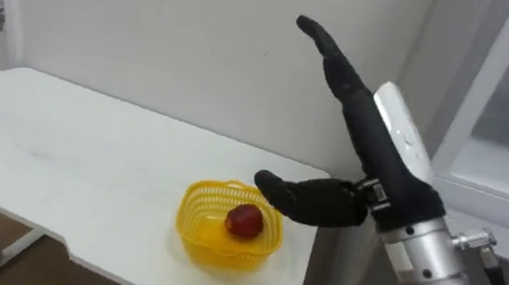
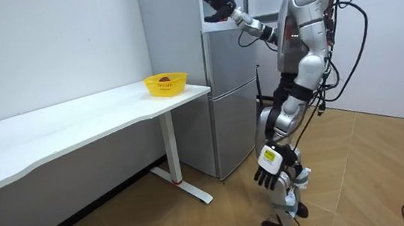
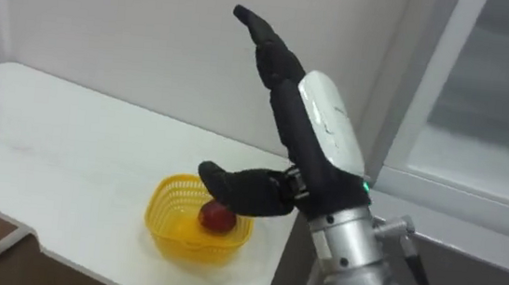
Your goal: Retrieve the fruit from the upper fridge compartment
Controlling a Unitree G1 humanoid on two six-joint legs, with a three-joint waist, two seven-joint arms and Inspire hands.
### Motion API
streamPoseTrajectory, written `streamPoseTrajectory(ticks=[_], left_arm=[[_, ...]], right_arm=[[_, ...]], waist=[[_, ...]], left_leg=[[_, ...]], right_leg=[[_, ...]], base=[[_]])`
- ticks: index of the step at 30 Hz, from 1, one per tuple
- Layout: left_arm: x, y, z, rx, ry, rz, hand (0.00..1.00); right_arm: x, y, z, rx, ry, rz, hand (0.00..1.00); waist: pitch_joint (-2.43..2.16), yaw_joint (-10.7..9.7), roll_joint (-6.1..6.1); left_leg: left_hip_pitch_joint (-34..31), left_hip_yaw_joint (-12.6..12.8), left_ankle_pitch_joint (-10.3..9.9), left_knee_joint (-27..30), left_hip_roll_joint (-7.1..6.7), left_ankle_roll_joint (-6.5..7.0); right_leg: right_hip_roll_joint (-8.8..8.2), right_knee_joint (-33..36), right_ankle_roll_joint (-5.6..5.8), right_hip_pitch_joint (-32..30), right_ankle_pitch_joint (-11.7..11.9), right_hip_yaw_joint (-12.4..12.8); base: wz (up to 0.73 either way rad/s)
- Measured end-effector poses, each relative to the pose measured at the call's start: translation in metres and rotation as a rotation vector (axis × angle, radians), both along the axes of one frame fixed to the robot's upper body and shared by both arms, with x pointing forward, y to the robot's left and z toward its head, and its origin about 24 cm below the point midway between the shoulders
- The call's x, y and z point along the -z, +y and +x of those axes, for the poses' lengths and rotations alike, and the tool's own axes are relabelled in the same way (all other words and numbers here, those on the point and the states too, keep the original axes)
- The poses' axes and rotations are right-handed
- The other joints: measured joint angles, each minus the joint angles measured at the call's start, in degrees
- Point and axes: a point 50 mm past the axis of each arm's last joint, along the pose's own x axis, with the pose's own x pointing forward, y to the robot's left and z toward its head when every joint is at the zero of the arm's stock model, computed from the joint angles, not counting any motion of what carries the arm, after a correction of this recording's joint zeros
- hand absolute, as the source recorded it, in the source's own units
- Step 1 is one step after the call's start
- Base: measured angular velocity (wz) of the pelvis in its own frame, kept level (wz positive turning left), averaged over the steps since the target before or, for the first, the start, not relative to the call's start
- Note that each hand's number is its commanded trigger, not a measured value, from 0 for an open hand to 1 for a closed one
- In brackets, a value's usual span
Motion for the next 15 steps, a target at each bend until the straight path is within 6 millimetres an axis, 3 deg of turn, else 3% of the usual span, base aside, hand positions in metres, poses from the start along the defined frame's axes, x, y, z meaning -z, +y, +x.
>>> streamPoseTrajectory(ticks=[5,9,15], left_arm=[[0.002,-0.003,-0.001,-0.01,-0.018,-0.004,0.0],[0.004,-0.008,-0.001,-0.015,-0.018,-0.022,0.0],[0.005,-0.012,-0.008,-0.013,-0.015,-0.041,0.0]], right_arm=[[0.002,-0.011,-0.019,0.031,-0.046,0.076,0.0],[0.007,-0.03,-0.025,0.129,-0.069,0.109,0.0],[0.011,-0.042,-0.036,0.183,-0.115,0.172,0.0]], waist=[[-0.28,-3.4,1.64],[-0.27,-5.5,2.21],[-0.2,-8.5,2.52]], left_leg=[[1.6,2.5,0.0,-0.8,0.57,-0.02],[2.1,4.3,0.0,-1.5,0.79,-0.02],[2.8,5.6,-0.1,-2.2,1.01,-0.03]], right_leg=[[0.81,0.1,-0.06,-0.1,0.0,2.8],[1.13,0.6,-0.06,-1.0,0.0,4.6],[1.55,0.6,-0.09,-1.1,0.1,6.1]], base=[[-0.28],[-0.24],[-0.13]])
